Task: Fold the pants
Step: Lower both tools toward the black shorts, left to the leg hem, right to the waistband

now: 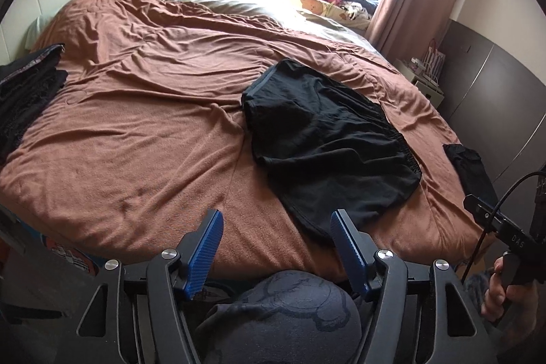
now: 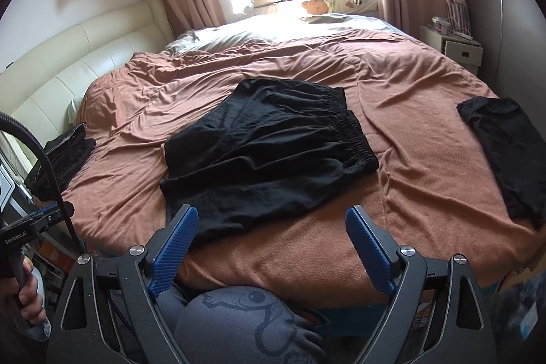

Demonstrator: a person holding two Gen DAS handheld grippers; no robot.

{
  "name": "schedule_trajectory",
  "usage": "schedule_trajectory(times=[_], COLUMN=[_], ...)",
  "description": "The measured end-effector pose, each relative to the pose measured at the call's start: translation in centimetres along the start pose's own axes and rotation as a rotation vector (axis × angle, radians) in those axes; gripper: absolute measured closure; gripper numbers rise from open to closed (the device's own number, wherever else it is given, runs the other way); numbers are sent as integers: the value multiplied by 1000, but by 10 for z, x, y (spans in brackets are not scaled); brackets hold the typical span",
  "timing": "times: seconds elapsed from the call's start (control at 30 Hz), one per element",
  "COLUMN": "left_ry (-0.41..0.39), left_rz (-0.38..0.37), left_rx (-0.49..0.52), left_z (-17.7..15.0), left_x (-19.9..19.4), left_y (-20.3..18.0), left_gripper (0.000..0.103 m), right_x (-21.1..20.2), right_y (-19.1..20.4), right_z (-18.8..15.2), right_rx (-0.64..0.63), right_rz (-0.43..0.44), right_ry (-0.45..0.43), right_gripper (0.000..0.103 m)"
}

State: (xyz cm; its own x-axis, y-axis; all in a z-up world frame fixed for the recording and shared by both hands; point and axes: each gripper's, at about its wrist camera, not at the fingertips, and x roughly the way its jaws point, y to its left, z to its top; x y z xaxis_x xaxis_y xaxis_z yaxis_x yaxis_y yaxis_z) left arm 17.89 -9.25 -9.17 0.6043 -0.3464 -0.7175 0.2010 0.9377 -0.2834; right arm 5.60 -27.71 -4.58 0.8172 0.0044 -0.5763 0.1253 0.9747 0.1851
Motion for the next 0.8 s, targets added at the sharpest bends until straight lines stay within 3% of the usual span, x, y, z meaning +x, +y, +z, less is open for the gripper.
schedule_trajectory(times=[0.63,0.8], left_ry=[255,313], left_rz=[-190,-208], left_rx=[-249,-293], left_z=[11,10], left_x=[84,105], left_y=[9,3], left_gripper=[58,66], right_x=[52,63], right_y=[-40,-51], right_z=[17,18], right_rx=[115,136], right_rz=[49,67], right_ry=[90,110], right_gripper=[15,23])
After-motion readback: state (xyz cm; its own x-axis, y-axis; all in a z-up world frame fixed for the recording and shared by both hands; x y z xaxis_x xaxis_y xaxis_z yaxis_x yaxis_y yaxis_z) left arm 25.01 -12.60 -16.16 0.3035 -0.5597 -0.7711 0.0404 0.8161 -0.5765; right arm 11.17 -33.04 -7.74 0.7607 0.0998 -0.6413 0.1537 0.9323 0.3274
